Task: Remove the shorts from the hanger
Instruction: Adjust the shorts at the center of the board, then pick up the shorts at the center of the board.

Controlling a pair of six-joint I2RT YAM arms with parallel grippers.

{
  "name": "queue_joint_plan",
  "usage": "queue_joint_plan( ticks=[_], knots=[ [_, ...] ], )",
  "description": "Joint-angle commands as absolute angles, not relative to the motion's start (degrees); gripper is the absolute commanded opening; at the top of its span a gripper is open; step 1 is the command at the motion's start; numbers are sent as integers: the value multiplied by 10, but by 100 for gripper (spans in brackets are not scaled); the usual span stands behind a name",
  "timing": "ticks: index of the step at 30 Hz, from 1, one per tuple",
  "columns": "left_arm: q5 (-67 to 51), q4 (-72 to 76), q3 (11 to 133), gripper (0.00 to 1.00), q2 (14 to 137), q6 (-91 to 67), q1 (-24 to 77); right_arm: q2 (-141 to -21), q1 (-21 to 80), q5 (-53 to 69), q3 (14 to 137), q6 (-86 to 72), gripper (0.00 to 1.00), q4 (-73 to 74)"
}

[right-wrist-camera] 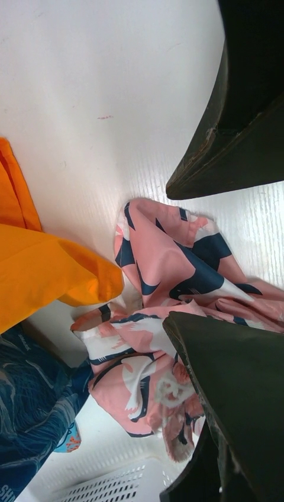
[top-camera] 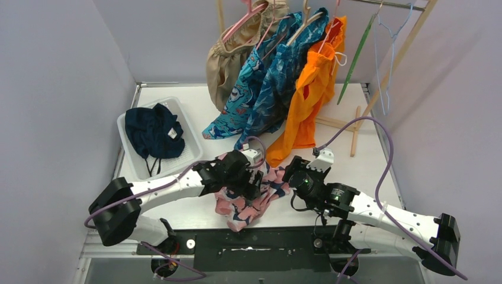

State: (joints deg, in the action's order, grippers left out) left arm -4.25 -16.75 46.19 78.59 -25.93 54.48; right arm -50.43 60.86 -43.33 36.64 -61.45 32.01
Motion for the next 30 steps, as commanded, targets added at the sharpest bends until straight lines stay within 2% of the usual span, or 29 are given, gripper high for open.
queue_joint_plan(
  ticks=[1,7,9,10,11,14,16,24,30],
  knots=[
    [-33,-155,468,80,824,-280,575,-497,613,-472,377,-647,71,326],
    [110,-218,472,82,893,-315,595,-505,613,-472,381,-653,73,330],
    [137,-214,463,77,898,-328,598,-508,613,-474,385,-654,73,335],
    [145,-212,460,69,901,-334,598,-509,613,-475,386,-655,73,338],
    [157,-216,460,57,902,-346,599,-510,613,-476,386,-658,73,340],
    [216,-230,458,15,882,-381,607,-513,613,-479,389,-664,74,347],
    [241,-241,460,0,849,-394,607,-512,614,-481,391,-667,74,353],
    [351,-330,532,0,676,-383,568,-511,615,-485,394,-664,74,354],
    [297,-387,643,0,621,-304,433,-511,616,-487,398,-656,75,350]
  ],
)
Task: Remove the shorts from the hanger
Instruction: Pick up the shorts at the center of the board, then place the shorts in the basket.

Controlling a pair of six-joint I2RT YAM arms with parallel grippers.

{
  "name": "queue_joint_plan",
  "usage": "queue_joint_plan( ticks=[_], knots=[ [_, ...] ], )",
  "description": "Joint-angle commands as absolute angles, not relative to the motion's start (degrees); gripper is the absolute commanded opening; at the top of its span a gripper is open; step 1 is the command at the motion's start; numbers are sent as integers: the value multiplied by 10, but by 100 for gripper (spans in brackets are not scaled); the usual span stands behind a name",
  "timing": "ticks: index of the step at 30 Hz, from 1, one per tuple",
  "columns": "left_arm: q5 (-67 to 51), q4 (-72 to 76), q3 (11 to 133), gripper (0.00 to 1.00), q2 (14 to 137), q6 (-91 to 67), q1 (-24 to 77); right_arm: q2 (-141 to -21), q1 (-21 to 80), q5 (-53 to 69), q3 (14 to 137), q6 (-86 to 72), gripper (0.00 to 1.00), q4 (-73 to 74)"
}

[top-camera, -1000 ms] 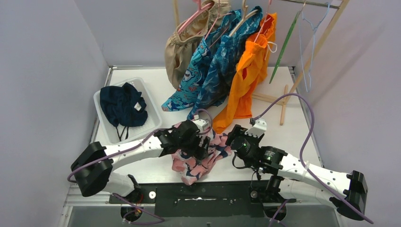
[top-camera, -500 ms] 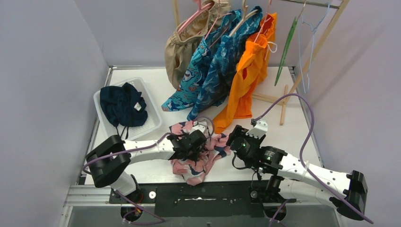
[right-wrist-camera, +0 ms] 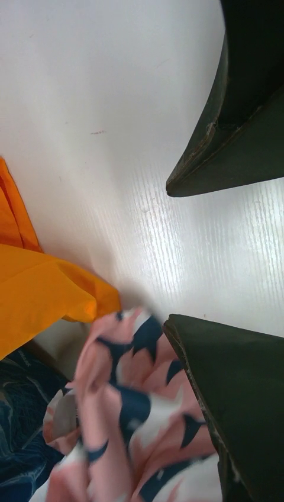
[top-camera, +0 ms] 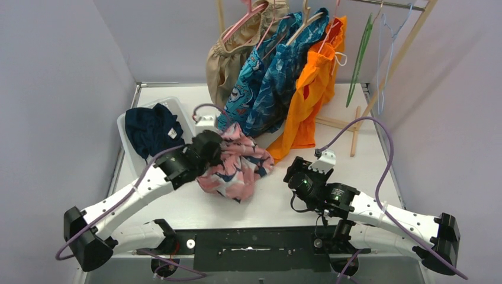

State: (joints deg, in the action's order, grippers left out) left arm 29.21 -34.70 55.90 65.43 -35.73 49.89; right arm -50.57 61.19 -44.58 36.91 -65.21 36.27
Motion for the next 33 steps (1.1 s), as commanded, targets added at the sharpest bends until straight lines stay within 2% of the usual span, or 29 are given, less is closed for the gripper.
queue_joint_plan(
  ticks=[1,7,12,21,26,33],
  knots=[
    [297,-391,662,0,614,-287,421,-511,617,-487,400,-655,75,351],
    [307,-433,811,0,633,-220,329,-511,617,-488,402,-647,75,348],
    [337,-441,868,0,649,-192,266,-511,617,-487,402,-641,75,343],
    [417,-448,851,0,655,-165,180,-510,617,-492,411,-618,75,341],
    [377,-434,844,0,666,-161,92,-522,617,-488,435,-569,75,330],
    [342,-398,845,0,742,-151,47,-530,618,-472,448,-523,75,306]
  ],
)
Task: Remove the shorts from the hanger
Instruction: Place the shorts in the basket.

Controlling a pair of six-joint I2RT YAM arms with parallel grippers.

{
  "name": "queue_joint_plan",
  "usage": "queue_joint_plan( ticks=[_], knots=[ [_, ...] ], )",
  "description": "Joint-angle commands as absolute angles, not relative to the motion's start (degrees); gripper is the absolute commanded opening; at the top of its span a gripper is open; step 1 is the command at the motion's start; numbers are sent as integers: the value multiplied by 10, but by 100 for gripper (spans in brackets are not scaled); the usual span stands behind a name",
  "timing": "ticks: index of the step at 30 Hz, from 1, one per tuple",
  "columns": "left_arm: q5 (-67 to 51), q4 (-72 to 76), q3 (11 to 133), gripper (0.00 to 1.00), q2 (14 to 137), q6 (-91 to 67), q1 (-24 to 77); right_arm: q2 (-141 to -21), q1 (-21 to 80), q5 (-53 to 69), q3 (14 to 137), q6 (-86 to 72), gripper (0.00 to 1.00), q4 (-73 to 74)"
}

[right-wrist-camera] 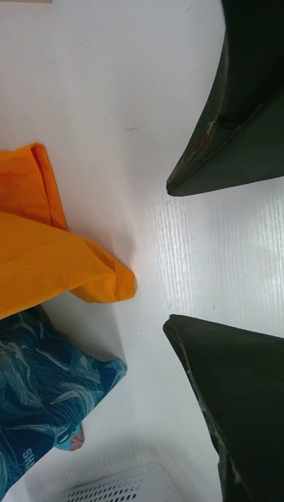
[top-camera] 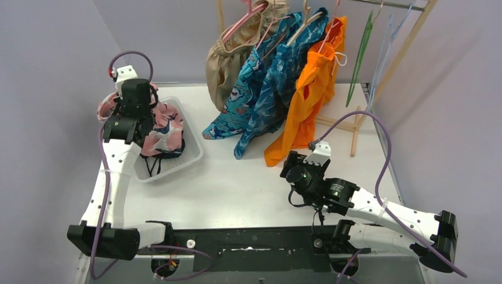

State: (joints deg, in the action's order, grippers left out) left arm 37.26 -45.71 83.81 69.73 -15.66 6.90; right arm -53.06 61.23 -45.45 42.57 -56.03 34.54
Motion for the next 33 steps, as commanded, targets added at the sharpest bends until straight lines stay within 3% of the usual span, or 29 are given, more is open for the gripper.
queue_joint_plan(
  ticks=[1,13,21,27,30,33],
  knots=[
    [325,-384,835,0,752,-152,38,-530,617,-468,449,-512,75,298],
    [10,-280,774,0,942,-227,-126,-507,628,-377,439,-371,75,205],
    [-40,-288,762,0,1098,-248,-132,-533,633,-359,454,-350,76,201],
    [-2,-296,762,0,1097,-242,-138,-551,635,-342,466,-347,76,213],
    [5,-300,774,8,1061,-243,-141,-548,638,-338,461,-342,77,203],
    [34,-293,776,28,1019,-242,-141,-542,641,-326,458,-332,78,186]
  ],
)
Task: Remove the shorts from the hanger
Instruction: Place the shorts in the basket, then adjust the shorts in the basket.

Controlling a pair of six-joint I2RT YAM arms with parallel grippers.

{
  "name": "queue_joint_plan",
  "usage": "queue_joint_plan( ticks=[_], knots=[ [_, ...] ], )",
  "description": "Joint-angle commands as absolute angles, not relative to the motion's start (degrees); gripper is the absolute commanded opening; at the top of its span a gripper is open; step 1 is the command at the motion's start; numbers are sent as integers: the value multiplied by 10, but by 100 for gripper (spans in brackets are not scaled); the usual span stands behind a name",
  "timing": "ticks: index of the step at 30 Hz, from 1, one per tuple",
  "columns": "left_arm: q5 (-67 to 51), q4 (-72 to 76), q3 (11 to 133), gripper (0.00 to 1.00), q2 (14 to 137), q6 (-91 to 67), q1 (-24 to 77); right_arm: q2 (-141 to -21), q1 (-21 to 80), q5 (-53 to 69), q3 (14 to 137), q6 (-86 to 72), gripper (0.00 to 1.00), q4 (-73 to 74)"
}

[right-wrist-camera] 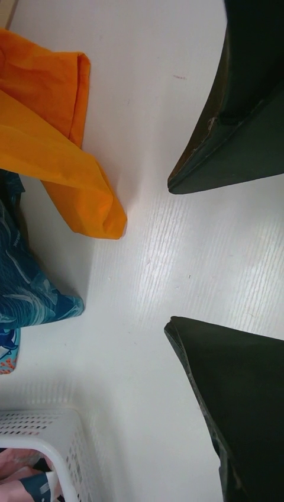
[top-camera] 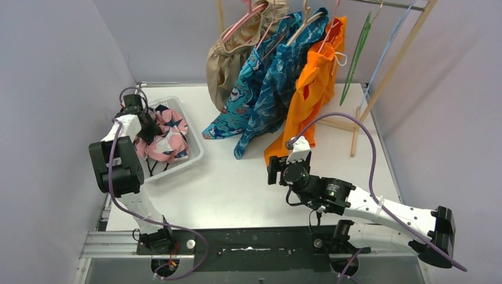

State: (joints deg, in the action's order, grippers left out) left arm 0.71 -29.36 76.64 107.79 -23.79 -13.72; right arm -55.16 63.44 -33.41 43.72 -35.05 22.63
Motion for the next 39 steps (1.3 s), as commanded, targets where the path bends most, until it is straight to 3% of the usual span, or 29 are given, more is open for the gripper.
queue_joint_plan(
  ticks=[1,5,7,17,22,27,32,36,39],
  knots=[
    [43,-297,779,37,1006,-242,-142,-541,641,-320,459,-326,79,184],
    [51,-306,794,59,961,-243,-142,-536,644,-293,462,-308,80,176],
    [50,-310,804,63,939,-243,-142,-533,645,-285,465,-302,80,175],
    [-21,-272,790,65,869,-253,-142,-507,652,-241,465,-279,79,132],
    [-101,-240,721,60,920,-273,-143,-517,656,-234,496,-265,79,141],
    [-141,-226,682,57,963,-289,-143,-565,656,-323,593,-263,80,220],
    [-132,-251,728,57,941,-275,-143,-655,642,-423,712,-213,87,302],
    [-115,-253,737,65,891,-284,-141,-710,527,-387,806,-252,87,367],
    [-112,-241,725,76,849,-294,-130,-716,508,-384,830,-234,87,346]
  ],
)
